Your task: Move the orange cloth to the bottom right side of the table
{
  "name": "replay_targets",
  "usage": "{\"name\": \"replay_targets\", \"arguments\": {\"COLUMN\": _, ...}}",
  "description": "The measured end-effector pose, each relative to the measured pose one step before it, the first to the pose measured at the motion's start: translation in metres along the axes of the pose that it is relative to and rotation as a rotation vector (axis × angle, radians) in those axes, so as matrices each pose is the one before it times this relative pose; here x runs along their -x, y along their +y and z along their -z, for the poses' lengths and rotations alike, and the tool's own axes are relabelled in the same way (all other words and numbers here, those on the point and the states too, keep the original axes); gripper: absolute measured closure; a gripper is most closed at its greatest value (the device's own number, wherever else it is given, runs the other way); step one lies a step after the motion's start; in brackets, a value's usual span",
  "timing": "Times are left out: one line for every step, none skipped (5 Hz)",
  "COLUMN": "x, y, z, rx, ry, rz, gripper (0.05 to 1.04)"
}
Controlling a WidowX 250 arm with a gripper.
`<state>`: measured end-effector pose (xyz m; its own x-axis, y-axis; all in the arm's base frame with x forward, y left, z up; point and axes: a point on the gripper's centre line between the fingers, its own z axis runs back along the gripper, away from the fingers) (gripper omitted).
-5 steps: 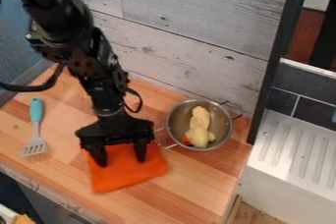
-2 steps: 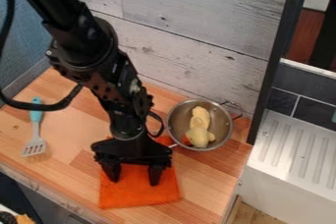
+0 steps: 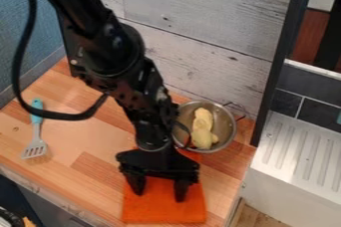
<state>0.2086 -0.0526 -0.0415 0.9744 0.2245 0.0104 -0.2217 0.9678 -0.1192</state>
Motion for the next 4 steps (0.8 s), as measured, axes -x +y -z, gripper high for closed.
{"name": "replay_targets", "arguments": {"x": -0.00096, "y": -0.0167, "z": 0.00085, "rx": 0.0246, "ry": 0.0059, "rz": 0.0391, "gripper": 0.082}}
{"name": "replay_targets", "arguments": {"x": -0.00005, "y": -0.00766, "z": 0.00083, "rx": 0.0046, "ry": 0.0065, "rz": 0.0258, "gripper": 0.082}}
{"name": "replay_targets", "arguments": {"x": 0.00076, "y": -0.00119, "z": -0.0014, "rx": 0.002, "ry": 0.0147, "rz": 0.0122, "gripper": 0.083}}
{"name": "replay_targets", "arguments": {"x": 0.00079, "y": -0.00276, "z": -0.0129, "rx": 0.0206, "ry": 0.0004, "rz": 0.014, "gripper": 0.083}}
